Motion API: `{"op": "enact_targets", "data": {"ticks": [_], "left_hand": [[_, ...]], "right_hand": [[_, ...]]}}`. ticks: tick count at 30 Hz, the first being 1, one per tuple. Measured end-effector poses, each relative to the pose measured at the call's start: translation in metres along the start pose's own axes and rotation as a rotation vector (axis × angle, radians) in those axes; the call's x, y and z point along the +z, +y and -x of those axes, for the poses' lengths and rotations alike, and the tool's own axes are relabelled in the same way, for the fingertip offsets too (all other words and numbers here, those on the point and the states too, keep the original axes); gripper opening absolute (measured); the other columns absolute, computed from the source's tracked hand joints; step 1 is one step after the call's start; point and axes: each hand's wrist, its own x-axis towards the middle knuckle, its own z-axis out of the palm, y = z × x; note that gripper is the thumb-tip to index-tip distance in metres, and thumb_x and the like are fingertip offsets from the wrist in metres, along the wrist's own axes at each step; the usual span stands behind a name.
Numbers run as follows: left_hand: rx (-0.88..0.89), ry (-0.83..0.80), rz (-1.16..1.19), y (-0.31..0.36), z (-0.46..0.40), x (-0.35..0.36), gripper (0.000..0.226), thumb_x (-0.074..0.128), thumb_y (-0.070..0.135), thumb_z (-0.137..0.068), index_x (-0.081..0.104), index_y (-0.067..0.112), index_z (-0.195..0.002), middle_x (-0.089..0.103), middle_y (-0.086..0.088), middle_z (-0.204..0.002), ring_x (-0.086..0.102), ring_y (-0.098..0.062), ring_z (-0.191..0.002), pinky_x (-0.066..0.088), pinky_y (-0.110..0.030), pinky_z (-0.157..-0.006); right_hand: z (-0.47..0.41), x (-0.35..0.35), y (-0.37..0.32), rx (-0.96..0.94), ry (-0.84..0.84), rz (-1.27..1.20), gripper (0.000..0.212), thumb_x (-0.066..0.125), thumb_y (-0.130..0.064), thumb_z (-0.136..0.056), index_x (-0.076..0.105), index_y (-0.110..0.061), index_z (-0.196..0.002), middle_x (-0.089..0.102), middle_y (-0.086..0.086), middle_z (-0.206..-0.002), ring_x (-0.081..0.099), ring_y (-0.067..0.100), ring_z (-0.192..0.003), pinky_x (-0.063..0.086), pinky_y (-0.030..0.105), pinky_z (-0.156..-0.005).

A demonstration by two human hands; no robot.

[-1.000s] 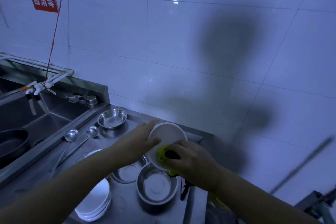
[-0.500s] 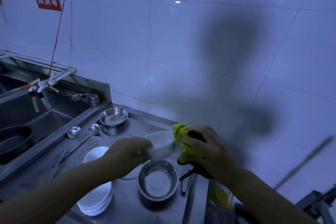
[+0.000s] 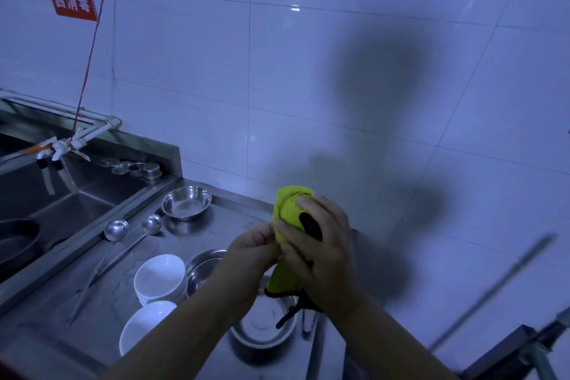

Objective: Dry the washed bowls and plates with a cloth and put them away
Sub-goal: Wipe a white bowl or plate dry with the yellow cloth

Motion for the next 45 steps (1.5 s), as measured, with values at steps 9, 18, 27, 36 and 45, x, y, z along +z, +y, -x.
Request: {"op": "enact_targets", "data": {"ticks": [9, 18, 27, 36, 45], "left_hand": [[0.046, 0.048, 0.042, 0.006, -0.002, -0.014, 0.022, 0.057, 0.007, -0.073, 0.071, 0.003, -0.089, 0.07, -0.016, -0.082, 0.064, -0.017, -0.068, 0.05, -0.02, -0.06], [0.012, 0.175, 0.361, 0.015, -0.007, -0.035, 0.031, 0.045, 0.0, -0.083, 0.074, 0.006, -0.074, 0.071, -0.008, -0.074, 0.068, -0.012, -0.066, 0.055, -0.021, -0.059], [0.01, 0.206, 0.386, 0.023, -0.008, -0.031, 0.027, 0.047, 0.001, -0.082, 0.074, 0.006, -0.084, 0.073, -0.008, -0.084, 0.07, -0.012, -0.073, 0.057, -0.021, -0.066], [-0.094, 0.192, 0.383, 0.024, 0.002, -0.035, 0.024, 0.05, 0.003, -0.077, 0.064, -0.002, -0.096, 0.071, -0.013, -0.085, 0.069, -0.018, -0.073, 0.058, -0.026, -0.067], [-0.133, 0.34, 0.53, 0.027, 0.001, -0.002, 0.019, 0.039, -0.001, -0.094, 0.055, 0.004, -0.084, 0.063, -0.005, -0.057, 0.06, -0.01, -0.047, 0.053, -0.018, -0.049]], "right_hand": [[-0.049, -0.011, 0.012, 0.441, 0.006, -0.378, 0.033, 0.052, -0.003, -0.075, 0.078, -0.014, -0.091, 0.062, 0.003, -0.102, 0.06, 0.012, -0.098, 0.045, 0.018, -0.084], [-0.022, -0.012, 0.01, 0.645, 0.072, -0.378, 0.043, 0.066, 0.011, -0.077, 0.072, -0.026, -0.097, 0.063, -0.009, -0.1, 0.058, -0.008, -0.091, 0.04, 0.004, -0.076], [-0.014, -0.004, -0.013, 0.065, 0.005, -0.08, 0.031, 0.059, -0.002, -0.079, 0.072, -0.005, -0.107, 0.066, 0.008, -0.111, 0.054, 0.021, -0.101, 0.041, 0.023, -0.094], [-0.018, -0.01, 0.009, -0.018, -0.044, 0.005, 0.026, 0.05, -0.005, -0.088, 0.074, -0.002, -0.098, 0.068, 0.012, -0.105, 0.057, 0.031, -0.091, 0.048, 0.037, -0.081], [-0.031, 0.008, -0.035, 0.022, -0.1, -0.021, 0.033, 0.054, -0.016, -0.089, 0.066, -0.003, -0.117, 0.06, 0.014, -0.124, 0.051, 0.03, -0.112, 0.039, 0.035, -0.101]]}}
